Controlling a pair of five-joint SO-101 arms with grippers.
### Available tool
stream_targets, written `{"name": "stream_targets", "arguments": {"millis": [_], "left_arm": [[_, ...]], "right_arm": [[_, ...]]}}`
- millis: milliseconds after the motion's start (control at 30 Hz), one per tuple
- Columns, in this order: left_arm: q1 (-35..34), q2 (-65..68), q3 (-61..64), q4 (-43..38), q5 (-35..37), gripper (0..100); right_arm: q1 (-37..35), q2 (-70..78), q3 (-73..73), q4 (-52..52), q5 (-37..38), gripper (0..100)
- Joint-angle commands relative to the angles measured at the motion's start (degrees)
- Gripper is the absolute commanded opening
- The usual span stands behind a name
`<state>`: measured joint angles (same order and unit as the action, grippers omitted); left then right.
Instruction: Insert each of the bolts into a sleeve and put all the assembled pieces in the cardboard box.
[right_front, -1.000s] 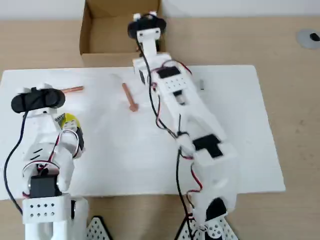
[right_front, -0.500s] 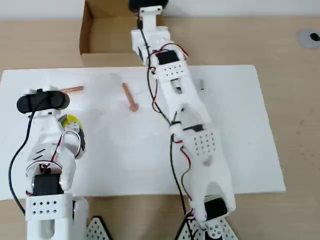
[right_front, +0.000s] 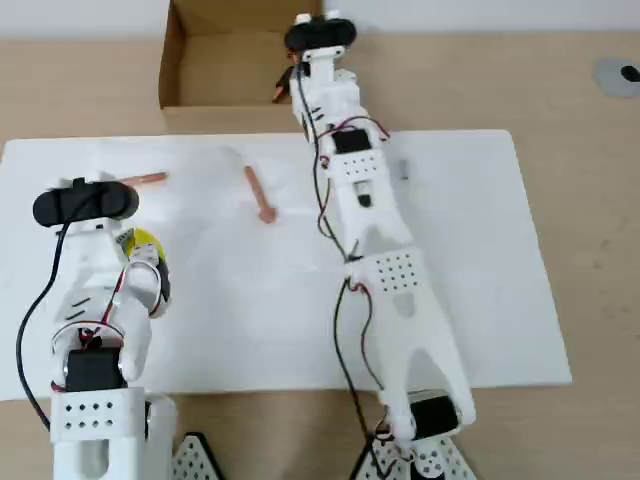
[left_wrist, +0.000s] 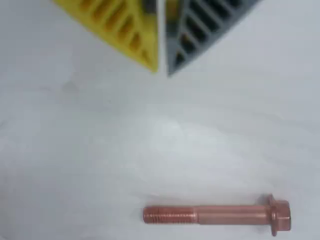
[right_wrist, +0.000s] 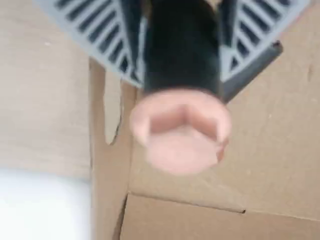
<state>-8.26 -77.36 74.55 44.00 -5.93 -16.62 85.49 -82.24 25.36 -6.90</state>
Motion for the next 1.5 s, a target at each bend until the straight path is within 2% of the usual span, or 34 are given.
{"name": "stream_targets", "arguments": {"millis": [0,167,267,433,567,667,767,900,1100,1333,1467], "left_arm": [[-0.6,0.1,-0.4,-1.1,-0.2,1],[-0.6,0.1,-0.4,-1.1,-0.1,1],[-0.6,0.1,-0.3,-1.1,0.2,1],[-0.8,0.4,-1.6,-1.1,5.5,1],[-4.4,0.7,-5.8,-0.7,11.9,1],[-7.0,3.0,-9.8,-0.5,14.2,5],[-10.0,11.5,-14.0,-0.8,19.3,7],[-13.5,28.7,-23.7,-2.5,31.0,7],[-13.3,54.8,-41.5,-4.7,49.1,7],[-11.0,78.5,-60.2,-4.6,61.5,7],[-11.4,88.1,-69.9,-2.1,65.1,7]], "right_arm": [[-0.5,0.7,-5.7,1.8,3.3,3.6],[-0.5,1.3,-8.0,9.1,2.9,17.9],[-0.5,1.3,-10.4,11.3,2.9,18.2],[-1.4,0.8,-13.3,15.1,2.9,18.2],[-1.6,0.7,-13.3,16.4,3.0,18.2],[-1.6,-0.7,-13.4,20.0,3.0,18.2],[-1.6,-4.9,-13.4,27.3,3.0,18.2],[-1.7,-12.3,-13.2,41.0,3.0,18.2],[-3.3,-19.2,-13.2,59.1,3.3,18.3],[-4.2,-20.8,-13.2,66.6,3.3,18.3],[-4.2,-20.7,-13.2,68.7,3.3,18.3]]}}
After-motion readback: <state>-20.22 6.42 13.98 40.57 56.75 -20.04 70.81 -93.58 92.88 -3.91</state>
